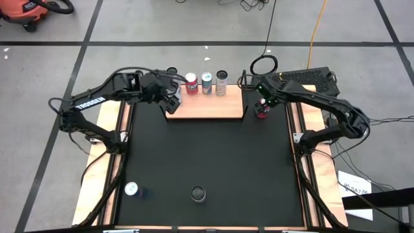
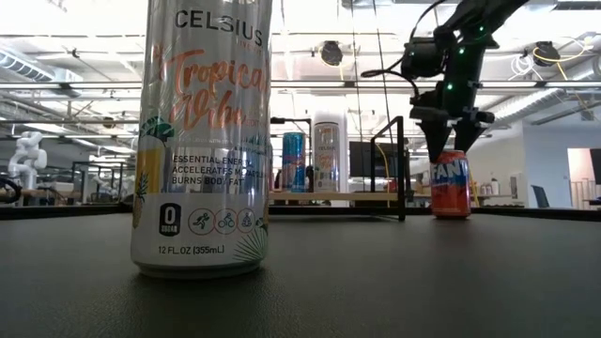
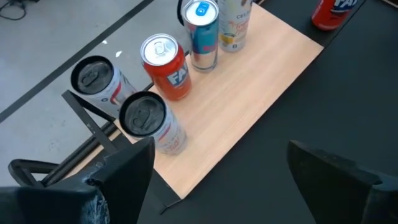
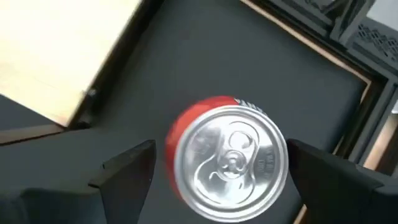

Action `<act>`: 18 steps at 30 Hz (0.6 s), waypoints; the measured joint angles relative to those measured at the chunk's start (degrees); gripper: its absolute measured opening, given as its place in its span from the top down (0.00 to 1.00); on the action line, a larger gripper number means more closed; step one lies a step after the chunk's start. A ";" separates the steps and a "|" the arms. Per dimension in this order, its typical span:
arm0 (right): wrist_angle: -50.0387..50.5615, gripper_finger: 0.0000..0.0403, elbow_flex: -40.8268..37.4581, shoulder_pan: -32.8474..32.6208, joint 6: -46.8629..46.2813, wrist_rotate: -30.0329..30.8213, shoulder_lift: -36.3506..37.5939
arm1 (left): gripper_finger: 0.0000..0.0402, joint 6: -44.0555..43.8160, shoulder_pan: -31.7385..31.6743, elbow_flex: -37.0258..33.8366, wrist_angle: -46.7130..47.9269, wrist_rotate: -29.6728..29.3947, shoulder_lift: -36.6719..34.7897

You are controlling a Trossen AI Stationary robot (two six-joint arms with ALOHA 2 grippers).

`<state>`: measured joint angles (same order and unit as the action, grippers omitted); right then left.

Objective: Place canned beverage on shelf
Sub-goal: Put the red soda can aligned with the other red soda cans on the shelf

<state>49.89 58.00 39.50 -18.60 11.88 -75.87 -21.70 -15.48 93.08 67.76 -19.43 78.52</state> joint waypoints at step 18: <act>8.93 0.30 0.66 0.55 -3.07 -1.72 1.11 | 0.10 -0.71 2.50 0.00 0.19 -1.09 -0.02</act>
<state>58.82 58.66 40.05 -21.67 10.16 -74.76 -22.41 -12.97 93.08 67.94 -20.52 78.50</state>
